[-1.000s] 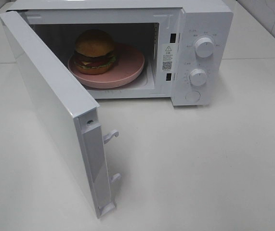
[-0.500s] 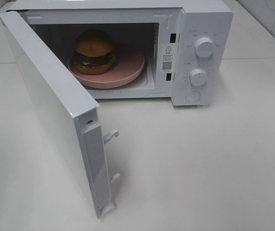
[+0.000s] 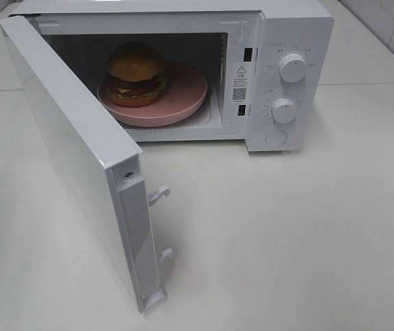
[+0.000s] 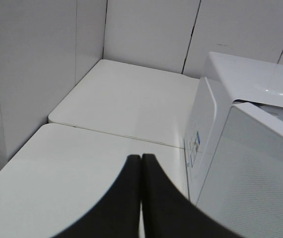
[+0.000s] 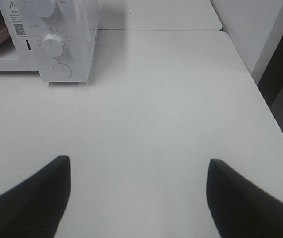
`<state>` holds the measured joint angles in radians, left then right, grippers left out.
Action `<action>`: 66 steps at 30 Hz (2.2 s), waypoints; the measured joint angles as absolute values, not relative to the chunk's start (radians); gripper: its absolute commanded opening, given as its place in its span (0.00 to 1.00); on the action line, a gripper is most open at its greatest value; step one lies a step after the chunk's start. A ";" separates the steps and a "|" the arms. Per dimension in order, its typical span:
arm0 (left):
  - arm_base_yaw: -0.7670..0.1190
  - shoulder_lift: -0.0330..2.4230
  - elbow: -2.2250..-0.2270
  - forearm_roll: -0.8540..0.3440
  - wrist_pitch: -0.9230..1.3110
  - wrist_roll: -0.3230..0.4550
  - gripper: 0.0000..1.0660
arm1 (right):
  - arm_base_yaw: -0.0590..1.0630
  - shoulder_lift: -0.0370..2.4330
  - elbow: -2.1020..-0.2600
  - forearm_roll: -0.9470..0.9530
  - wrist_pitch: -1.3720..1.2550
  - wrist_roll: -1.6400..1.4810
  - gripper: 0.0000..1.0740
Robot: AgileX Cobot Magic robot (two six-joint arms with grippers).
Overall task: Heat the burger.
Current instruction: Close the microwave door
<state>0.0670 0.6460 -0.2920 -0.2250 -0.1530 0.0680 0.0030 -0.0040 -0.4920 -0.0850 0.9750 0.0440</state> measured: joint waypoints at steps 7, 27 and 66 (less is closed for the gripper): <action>0.067 0.795 -0.243 -0.145 -0.354 0.053 0.00 | 0.003 -0.004 -0.492 -0.085 0.975 0.044 0.64; 0.067 1.322 -0.221 0.413 -0.905 -0.259 0.00 | 0.003 -0.004 -0.492 -0.085 0.975 0.044 0.64; -0.056 1.536 -0.299 0.372 -1.003 -0.248 0.00 | 0.003 -0.004 -0.492 -0.085 0.974 0.044 0.64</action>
